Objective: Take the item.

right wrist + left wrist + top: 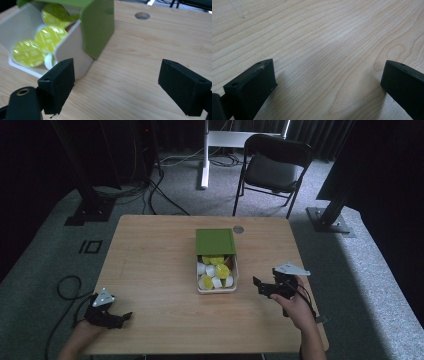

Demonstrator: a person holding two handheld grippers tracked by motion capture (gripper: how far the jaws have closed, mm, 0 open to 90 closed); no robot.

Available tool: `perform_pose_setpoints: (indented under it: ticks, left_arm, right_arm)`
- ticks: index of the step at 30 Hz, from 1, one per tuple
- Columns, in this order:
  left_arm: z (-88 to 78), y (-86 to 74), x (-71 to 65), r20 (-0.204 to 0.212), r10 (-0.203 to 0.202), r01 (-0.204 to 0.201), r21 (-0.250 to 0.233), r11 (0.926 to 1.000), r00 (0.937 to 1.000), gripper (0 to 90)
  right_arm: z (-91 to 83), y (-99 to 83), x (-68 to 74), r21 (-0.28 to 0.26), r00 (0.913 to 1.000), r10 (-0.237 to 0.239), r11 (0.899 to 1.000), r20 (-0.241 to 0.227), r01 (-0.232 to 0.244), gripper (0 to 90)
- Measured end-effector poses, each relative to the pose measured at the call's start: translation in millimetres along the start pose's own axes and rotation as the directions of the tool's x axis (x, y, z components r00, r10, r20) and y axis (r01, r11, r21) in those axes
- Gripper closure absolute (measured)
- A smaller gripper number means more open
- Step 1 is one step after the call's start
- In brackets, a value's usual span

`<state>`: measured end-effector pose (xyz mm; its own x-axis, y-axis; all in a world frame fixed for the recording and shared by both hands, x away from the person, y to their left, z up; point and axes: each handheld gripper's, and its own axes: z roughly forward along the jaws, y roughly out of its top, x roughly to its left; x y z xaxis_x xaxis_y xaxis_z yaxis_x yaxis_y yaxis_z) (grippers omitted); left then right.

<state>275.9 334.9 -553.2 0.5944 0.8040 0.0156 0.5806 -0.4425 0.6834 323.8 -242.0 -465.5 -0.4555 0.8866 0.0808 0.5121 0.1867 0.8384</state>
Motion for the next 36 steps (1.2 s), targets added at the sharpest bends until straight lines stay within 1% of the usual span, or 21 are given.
perform_pose_setpoints:
  ticks: [2, 3, 4, 6, 8, 11, 15, 20, 22, 30, 36]
  left_arm:
    - [0.0, 0.0, 0.0, 0.0, 0.0, 0.0, 0.0, 1.0, 1.0, 0.5]
    - [0.0, 0.0, 0.0, 0.0, 0.001, -0.001, 0.001, 1.0, 1.0, 0.5]
    - [0.0, 0.0, 0.0, 0.0, 0.001, -0.001, 0.001, 1.0, 1.0, 0.5]
    - [0.0, 0.0, 0.0, 0.0, 0.0, 0.0, 0.0, 1.0, 1.0, 0.5]
    - [0.0, 0.0, 0.0, 0.0, 0.001, -0.001, 0.001, 1.0, 1.0, 0.5]
    - [0.0, 0.0, 0.0, 0.0, 0.001, -0.001, 0.001, 1.0, 1.0, 0.5]
    - [0.0, 0.0, 0.0, 0.0, 0.0, 0.0, 0.0, 1.0, 1.0, 0.5]
    - [0.0, 0.0, 0.0, 0.0, -0.001, 0.001, 0.0, 1.0, 1.0, 0.5]
    - [0.0, 0.0, 0.0, 0.0, 0.0, 0.0, 0.0, 1.0, 1.0, 0.5]
    - [0.0, 0.0, 0.1, -0.001, 0.001, -0.001, -0.001, 1.0, 1.0, 0.5]
    - [0.0, 0.1, 0.2, -0.001, 0.002, -0.002, -0.001, 1.0, 1.0, 0.5]
  right_arm:
    - [0.4, 3.9, 3.4, -0.008, 0.9999, -0.01, 1.0, -0.009, 0.01, 13.8]
    - [0.6, 5.8, 5.2, -0.012, 0.9999, -0.006, 1.0, -0.01, 0.006, 13.8]
    - [1.2, 7.8, 7.2, -0.015, 0.9997, -0.014, 1.0, -0.017, 0.014, 13.8]
    - [2.2, 10.5, 10.2, -0.017, 0.9996, -0.016, 1.0, -0.025, 0.015, 13.8]
    - [4.0, 13.5, 13.1, -0.02, 0.9991, -0.028, 0.999, -0.033, 0.027, 13.9]
    - [6.1, 18.0, 17.6, -0.027, 0.9987, -0.032, 0.999, -0.039, 0.031, 13.9]
    - [9.1, 25.3, 25.9, -0.037, 0.9973, -0.042, 0.999, -0.059, 0.04, 13.8]
    - [11.6, 30.4, 32.1, -0.048, 0.9959, -0.054, 0.998, -0.073, 0.051, 13.8]
    - [15.0, 33.6, 39.2, -0.052, 0.994, -0.065, 0.997, -0.088, 0.061, 13.9]
    - [25.8, 43.7, 55.6, -0.063, 0.9894, -0.094, 0.994, -0.111, 0.087, 14.0]
    - [35.8, 49.3, 66.6, -0.069, 0.9868, -0.101, 0.993, -0.127, 0.093, 13.9]
